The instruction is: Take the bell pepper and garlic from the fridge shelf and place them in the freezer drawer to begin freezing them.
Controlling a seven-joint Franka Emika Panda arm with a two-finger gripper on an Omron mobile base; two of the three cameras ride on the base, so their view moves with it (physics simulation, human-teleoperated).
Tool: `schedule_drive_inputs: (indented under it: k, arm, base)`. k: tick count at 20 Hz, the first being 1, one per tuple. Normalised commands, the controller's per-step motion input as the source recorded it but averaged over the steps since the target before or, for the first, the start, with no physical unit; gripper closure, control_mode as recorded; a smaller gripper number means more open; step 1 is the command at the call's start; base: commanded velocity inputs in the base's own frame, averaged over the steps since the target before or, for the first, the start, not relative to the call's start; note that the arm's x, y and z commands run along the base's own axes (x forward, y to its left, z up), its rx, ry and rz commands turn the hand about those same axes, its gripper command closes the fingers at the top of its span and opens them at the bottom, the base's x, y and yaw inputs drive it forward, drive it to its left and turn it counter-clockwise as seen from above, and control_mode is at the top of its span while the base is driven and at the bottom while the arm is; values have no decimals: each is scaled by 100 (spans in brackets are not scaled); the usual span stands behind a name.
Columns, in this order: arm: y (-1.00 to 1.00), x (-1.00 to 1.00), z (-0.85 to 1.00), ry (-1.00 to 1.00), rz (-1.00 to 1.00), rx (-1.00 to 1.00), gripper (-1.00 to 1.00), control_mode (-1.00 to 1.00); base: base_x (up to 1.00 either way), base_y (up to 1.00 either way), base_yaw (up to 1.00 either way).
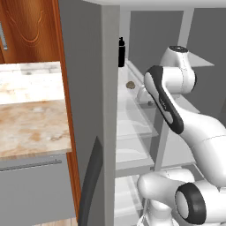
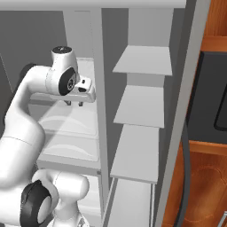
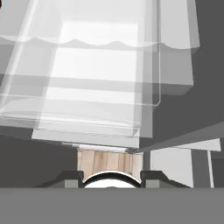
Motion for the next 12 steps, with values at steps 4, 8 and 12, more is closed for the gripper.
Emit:
schedule_drive_inputs:
  k: [4, 8, 12]
  arm:
    - [27, -5, 0, -8, -1, -4, -100, -100]
    - [22, -29, 0, -31, 2, 0, -100, -100]
    - [65, -4, 21, -41, 0, 4, -100, -100]
  base:
    - [0, 0, 0]
    - [0, 0, 0]
    - [0, 0, 0]
